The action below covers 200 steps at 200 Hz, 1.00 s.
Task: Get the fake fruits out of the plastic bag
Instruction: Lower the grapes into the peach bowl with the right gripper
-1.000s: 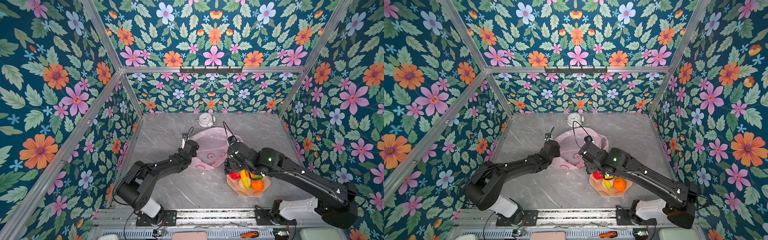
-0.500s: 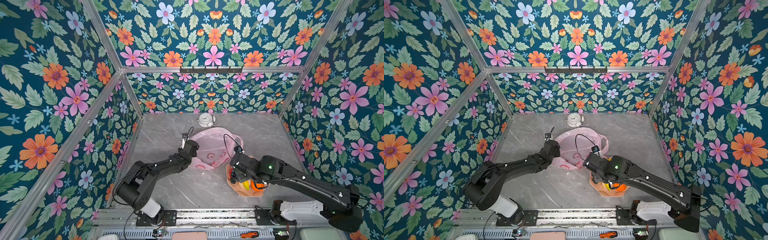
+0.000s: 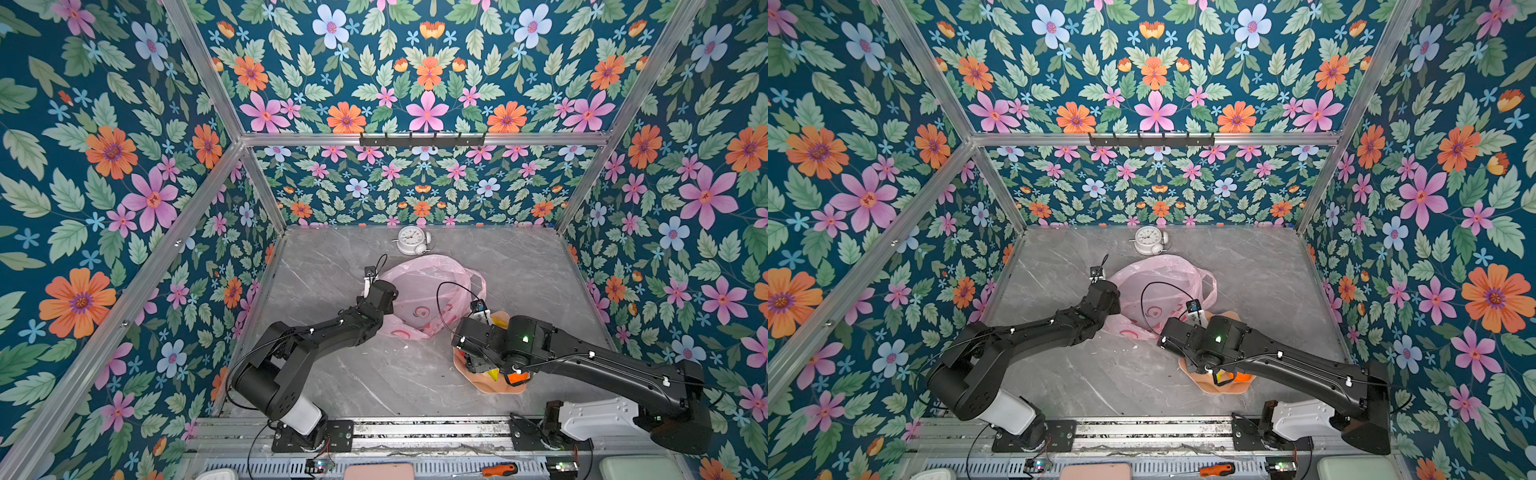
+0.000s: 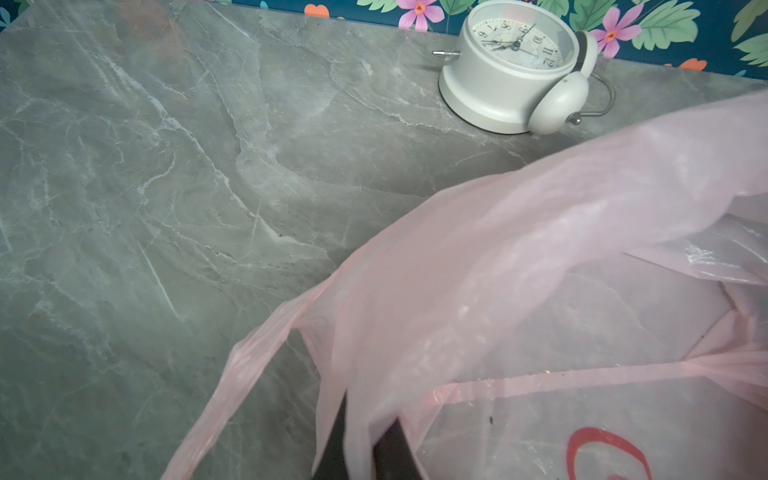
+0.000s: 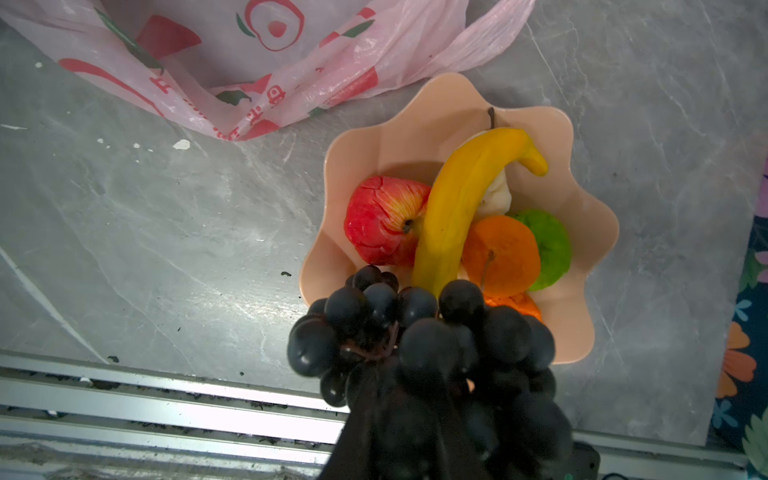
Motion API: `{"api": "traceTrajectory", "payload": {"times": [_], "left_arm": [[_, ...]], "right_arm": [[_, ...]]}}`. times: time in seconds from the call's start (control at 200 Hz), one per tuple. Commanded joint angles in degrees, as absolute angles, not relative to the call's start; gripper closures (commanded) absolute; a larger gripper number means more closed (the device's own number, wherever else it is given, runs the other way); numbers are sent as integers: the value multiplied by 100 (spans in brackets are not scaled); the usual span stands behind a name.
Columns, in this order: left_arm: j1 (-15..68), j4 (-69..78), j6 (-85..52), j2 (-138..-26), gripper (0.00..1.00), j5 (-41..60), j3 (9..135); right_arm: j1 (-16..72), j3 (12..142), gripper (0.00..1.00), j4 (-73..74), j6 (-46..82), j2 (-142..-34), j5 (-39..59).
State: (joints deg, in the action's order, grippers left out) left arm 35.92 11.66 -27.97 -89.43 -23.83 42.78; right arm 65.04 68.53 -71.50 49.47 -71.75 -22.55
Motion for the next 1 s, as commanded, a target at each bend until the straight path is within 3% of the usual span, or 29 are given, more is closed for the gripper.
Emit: {"api": "traceTrajectory", "payload": {"times": [0.0, 0.995], "left_arm": [[3586, 1116, -2764, -8925, 90, -2347, 4318], [3579, 1125, -2786, -8955, 89, -2295, 4329]], "right_arm": [[6514, 6767, 80, -7324, 5592, -7098, -2323], [6948, 5204, 81, -6876, 7806, -6140, -1937]]}}
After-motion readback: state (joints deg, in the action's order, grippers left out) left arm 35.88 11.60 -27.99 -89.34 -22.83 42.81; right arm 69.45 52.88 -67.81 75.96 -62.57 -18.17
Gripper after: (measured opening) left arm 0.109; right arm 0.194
